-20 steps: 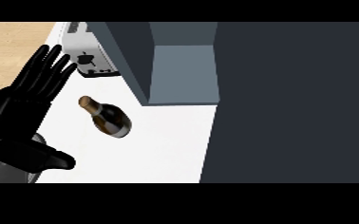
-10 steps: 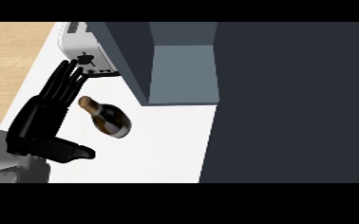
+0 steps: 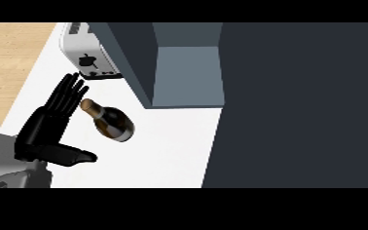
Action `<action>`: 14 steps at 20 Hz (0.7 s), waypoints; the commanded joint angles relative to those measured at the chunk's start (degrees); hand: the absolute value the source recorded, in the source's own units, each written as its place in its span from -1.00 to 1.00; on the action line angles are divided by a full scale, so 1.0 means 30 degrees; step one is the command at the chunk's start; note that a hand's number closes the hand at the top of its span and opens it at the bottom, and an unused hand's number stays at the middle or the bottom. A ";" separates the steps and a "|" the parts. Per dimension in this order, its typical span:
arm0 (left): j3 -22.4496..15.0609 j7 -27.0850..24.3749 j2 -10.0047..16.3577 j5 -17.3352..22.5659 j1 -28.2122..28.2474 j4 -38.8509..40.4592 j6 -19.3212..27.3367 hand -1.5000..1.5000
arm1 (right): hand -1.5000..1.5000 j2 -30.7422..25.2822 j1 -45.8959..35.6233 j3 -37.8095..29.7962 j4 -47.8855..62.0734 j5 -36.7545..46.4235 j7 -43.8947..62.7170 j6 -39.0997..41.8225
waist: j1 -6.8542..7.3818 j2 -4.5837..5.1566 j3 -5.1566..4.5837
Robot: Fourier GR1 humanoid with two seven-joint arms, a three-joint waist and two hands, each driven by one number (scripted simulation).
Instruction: Pick up the wine, place it into the cabinet and close the cabinet
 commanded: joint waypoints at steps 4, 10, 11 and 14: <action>0.0135 -0.2259 0.0072 -0.1299 -0.0655 0.3307 -0.0307 -1.00 | -1.00 -0.1029 0.0640 0.0678 -0.3589 0.2660 0.1424 -0.0511 | -0.0074 0.0007 0.0004; 0.0141 -0.5517 0.0121 -0.2932 -0.1812 0.7675 -0.0420 -1.00 | -1.00 -0.1266 -0.0624 -0.0039 -0.2964 0.1943 0.1693 -0.0763 | -0.0075 0.0075 -0.0008; -0.0455 -0.4502 -0.0475 -0.2931 -0.1022 0.6225 -0.0018 -1.00 | -1.00 -0.1672 0.0742 0.0755 -0.4324 0.2316 0.1866 -0.1037 | -0.0071 -0.0010 0.0011; 0.0374 -0.4934 -0.0003 -0.2650 -0.1960 0.7924 -0.0063 -1.00 | -1.00 -0.2071 0.1009 0.0516 -0.4147 0.2173 0.1162 -0.0939 | -0.0095 0.0012 0.0015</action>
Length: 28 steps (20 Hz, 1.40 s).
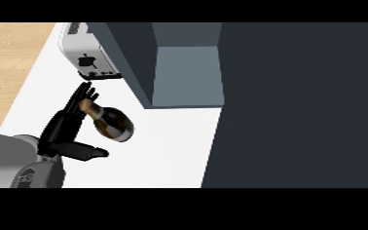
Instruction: Pick up the wine, place it into the cabinet and close the cabinet
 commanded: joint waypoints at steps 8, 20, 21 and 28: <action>0.0415 -0.3584 0.0120 -0.1147 -0.3013 0.6929 -0.0457 -1.00 | -1.00 -0.0527 -0.0058 0.0021 -0.2857 0.1445 0.0950 -0.0225 | -0.0022 0.0065 -0.0009; 0.0443 -0.5864 0.0901 -0.1423 -0.4333 1.1848 -0.3399 -1.00 | -1.00 -0.1085 -0.0177 0.0258 -0.3231 0.1343 0.1329 -0.0722 | -0.0033 0.0077 -0.0018; 0.0020 -0.5343 -0.0073 -0.1482 -0.3896 1.0783 -0.2657 -1.00 | -1.00 -0.0937 0.0512 0.1621 -0.3351 0.2502 0.1126 -0.1115 | 0.0037 -0.0002 -0.0002; 0.0621 -0.7314 0.0394 -0.1678 -0.5454 1.3668 -0.2452 -1.00 | -1.00 -0.1673 0.1311 0.1017 -0.2958 0.1338 -0.0313 -0.0834 | -0.0098 0.0082 0.0000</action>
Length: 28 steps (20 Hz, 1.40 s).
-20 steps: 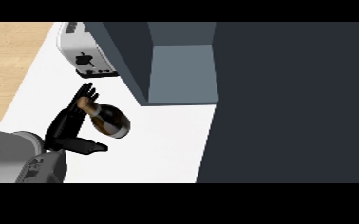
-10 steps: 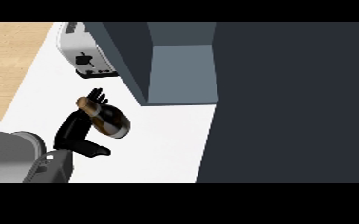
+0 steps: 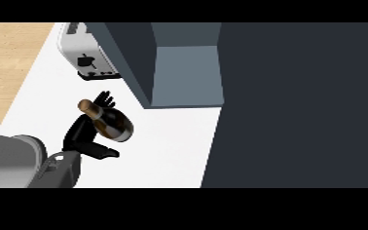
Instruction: Pick up the wine, place it into the cabinet and close the cabinet
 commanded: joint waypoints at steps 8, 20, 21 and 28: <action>0.0370 -0.3077 -0.0343 0.0147 -0.0620 0.2262 -0.0651 1.00 | -1.00 -0.0838 0.1647 0.0985 -0.2662 0.1388 -0.0530 -0.0029 | -0.0014 0.0037 0.0003; -0.0465 -0.3571 -0.0984 -0.0152 0.0578 -0.0460 0.1602 1.00 | -1.00 -0.1880 0.2797 -0.0268 -0.3669 0.0365 -0.0553 -0.0027 | 0.0299 -0.0065 0.0043; -0.0346 -0.3793 -0.1470 0.0119 0.0897 -0.0559 0.1712 1.00 | -1.00 -0.1548 0.2426 -0.0161 -0.3785 0.0480 -0.0677 -0.0440 | 0.0284 -0.0099 0.0039; -0.1395 -0.2435 -0.2015 0.0678 0.4685 -0.5425 0.1578 1.00 | -1.00 -0.1487 0.2676 0.1600 -0.3100 0.1926 -0.1104 -0.0955 | 0.0503 -0.0194 0.0047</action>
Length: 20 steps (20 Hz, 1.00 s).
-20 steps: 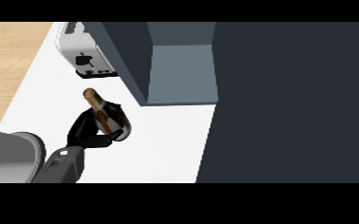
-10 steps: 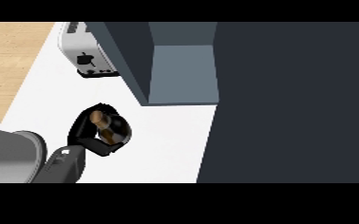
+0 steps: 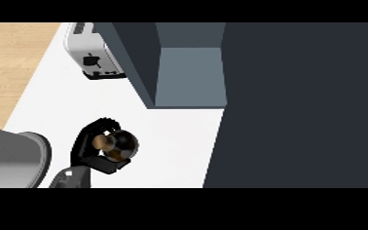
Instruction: Pick up the wine, place it into the cabinet and close the cabinet
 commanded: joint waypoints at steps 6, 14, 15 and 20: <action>-0.1900 0.3321 -0.1705 0.0801 0.2987 -0.6164 -0.0784 1.00 | -1.00 -0.0926 0.1350 -0.0543 -0.3699 0.0289 0.0390 0.0096 | 0.0050 0.0057 -0.0031; -0.4526 0.6965 -0.2602 0.1820 0.5048 -1.1955 0.0670 1.00 | -1.00 -0.1396 0.1986 -0.0550 -0.4229 0.0205 0.0438 -0.0053 | -0.0078 0.0039 -0.0037; -0.5267 0.7414 -0.2606 0.2152 0.4562 -1.2306 0.1743 1.00 | -1.00 -0.1605 0.1893 -0.1015 -0.4222 -0.0176 0.0324 0.0155 | -0.0127 0.0065 -0.0039; -0.7525 0.7563 -0.2616 0.2262 0.5251 -1.4017 0.4694 1.00 | -1.00 -0.1922 0.3397 0.0357 -0.4397 0.0634 -0.1124 -0.0103 | -0.0392 0.0035 -0.0043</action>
